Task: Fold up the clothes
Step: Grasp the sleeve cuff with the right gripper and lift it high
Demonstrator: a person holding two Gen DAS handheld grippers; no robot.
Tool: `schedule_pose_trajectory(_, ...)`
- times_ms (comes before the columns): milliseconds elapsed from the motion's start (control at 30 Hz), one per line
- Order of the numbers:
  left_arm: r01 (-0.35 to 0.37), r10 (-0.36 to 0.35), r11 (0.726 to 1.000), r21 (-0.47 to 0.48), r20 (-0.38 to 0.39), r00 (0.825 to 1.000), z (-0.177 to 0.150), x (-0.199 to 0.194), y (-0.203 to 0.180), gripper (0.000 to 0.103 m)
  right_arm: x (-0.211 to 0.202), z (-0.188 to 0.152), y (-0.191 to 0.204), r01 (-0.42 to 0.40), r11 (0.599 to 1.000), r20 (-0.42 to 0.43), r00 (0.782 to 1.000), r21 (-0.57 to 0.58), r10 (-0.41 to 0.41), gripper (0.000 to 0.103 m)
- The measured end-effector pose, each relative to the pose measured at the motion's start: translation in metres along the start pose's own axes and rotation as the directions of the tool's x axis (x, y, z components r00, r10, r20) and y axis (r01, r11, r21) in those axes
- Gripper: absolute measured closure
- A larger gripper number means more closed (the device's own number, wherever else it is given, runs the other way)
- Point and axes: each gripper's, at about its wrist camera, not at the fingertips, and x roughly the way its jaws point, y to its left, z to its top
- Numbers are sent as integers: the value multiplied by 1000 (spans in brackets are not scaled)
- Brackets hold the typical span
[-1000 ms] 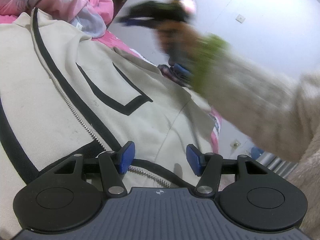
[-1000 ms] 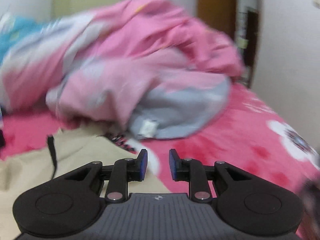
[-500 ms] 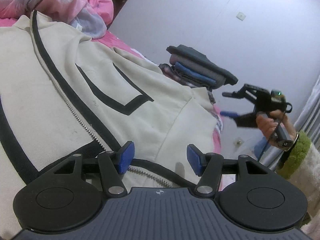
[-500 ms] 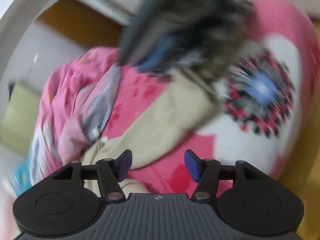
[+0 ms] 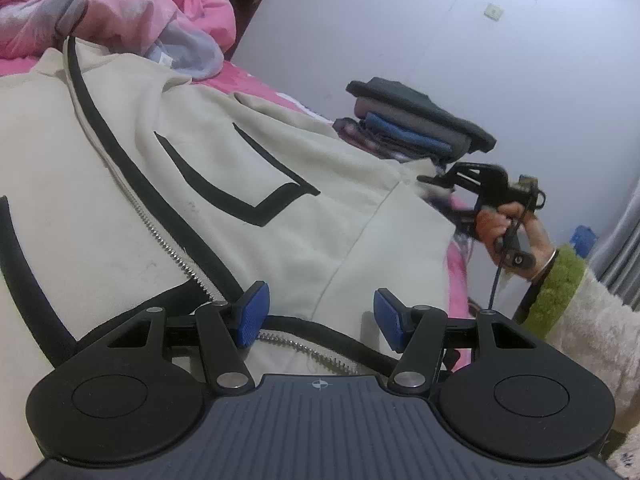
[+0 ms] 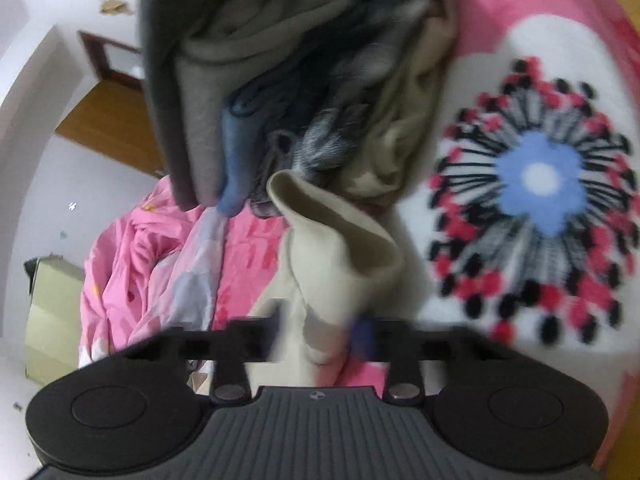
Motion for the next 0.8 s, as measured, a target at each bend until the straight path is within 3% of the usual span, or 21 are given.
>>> schedule_pose_trajectory(100, -32, 32, 999, 28, -5, 999, -1, 1, -7, 45, -1, -1, 27, -36, 991, 32, 999, -127, 41, 95)
schedule_pose_trajectory(233, -66, 66, 996, 52, -6, 998, -1, 2, -13, 45, -15, 6, 114, -86, 888, 103, 984, -451, 148, 95)
schedule_pose_trajectory(333, -74, 74, 996, 44, -9, 997, 0, 1, -13, 45, -20, 32, 175, -86, 816, 162, 963, -572, 215, 95)
schedule_pose_trajectory(433, -77, 77, 997, 32, -12, 997, 0, 1, -13, 45, -13, 70, 225, -51, 777, 227, 943, -627, 244, 95)
schedule_pose_trajectory(533, -77, 77, 997, 21, -14, 997, 1, 1, -11, 45, -1, 109, 257, 9, 782, 291, 931, -623, 220, 95)
schedule_pose_trajectory(700, -78, 78, 997, 2, -18, 997, 2, 1, -9, 45, 35, 157, 269, 81, 815, 307, 944, -574, 123, 95)
schedule_pose_trajectory(800, -83, 82, 996, -23, -23, 996, 3, -1, -8, 45, 60, 167, 259, 130, 817, 289, 956, -562, 47, 95)
